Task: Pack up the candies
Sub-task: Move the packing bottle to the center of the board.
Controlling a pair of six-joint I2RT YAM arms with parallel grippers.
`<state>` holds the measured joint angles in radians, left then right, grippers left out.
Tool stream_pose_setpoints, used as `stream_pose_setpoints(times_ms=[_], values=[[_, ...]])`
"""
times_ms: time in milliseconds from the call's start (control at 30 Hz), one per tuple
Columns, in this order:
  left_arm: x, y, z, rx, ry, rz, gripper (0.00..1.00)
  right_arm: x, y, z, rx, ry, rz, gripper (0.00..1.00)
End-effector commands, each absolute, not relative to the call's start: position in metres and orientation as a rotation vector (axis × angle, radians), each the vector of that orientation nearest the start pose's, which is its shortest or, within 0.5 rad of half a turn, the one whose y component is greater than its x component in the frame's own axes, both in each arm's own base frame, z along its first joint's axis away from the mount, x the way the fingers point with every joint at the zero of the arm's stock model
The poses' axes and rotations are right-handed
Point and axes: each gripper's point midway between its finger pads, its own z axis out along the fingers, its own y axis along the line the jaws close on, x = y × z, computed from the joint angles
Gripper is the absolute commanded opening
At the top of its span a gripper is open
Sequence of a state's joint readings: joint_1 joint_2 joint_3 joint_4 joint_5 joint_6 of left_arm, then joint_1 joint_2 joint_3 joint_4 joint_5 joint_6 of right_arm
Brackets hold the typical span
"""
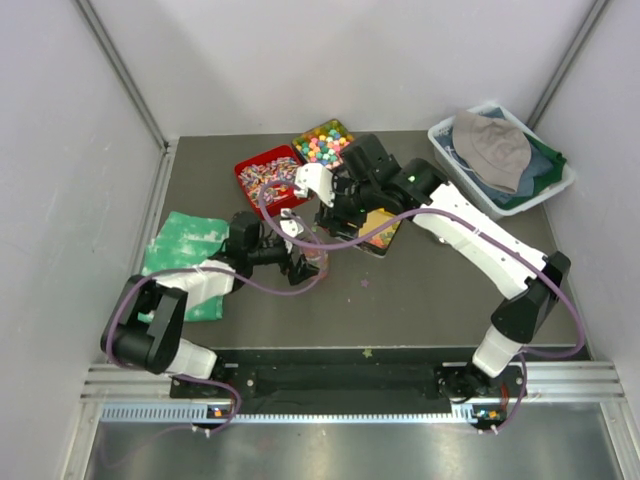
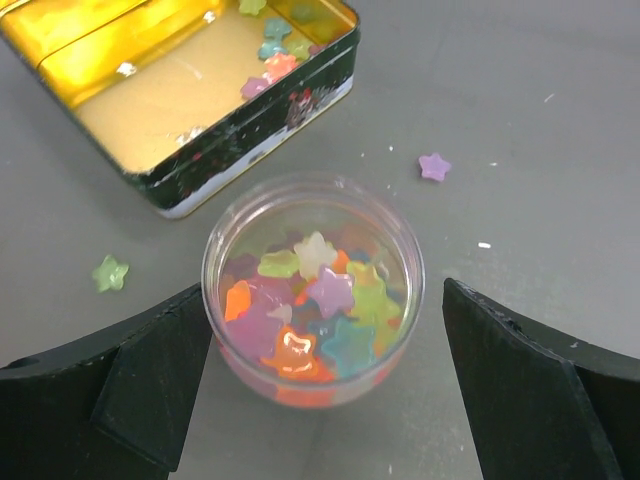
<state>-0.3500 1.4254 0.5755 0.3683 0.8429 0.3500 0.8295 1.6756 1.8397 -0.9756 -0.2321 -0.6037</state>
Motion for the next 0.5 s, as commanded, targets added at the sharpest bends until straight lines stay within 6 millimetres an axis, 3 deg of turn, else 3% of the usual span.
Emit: stream_pose_setpoints(times_ms=[0,100,267,467], values=[[0.292,-0.253,0.116,1.166,1.538,-0.894,0.99,0.270,0.311,0.297,-1.620,1.668,0.342,0.52],[0.281,-0.261,0.100,1.193,1.547,-0.926,0.98,0.276,0.299,0.303,-1.582,1.679,0.323,0.52],[0.272,-0.268,0.090,1.190,1.549,-0.974,0.91,0.281,0.284,0.305,-1.541,1.700,0.307,0.53],[0.265,-0.278,0.092,1.187,1.522,-1.047,0.65,0.278,0.274,0.295,-1.544,1.731,0.303,0.54]])
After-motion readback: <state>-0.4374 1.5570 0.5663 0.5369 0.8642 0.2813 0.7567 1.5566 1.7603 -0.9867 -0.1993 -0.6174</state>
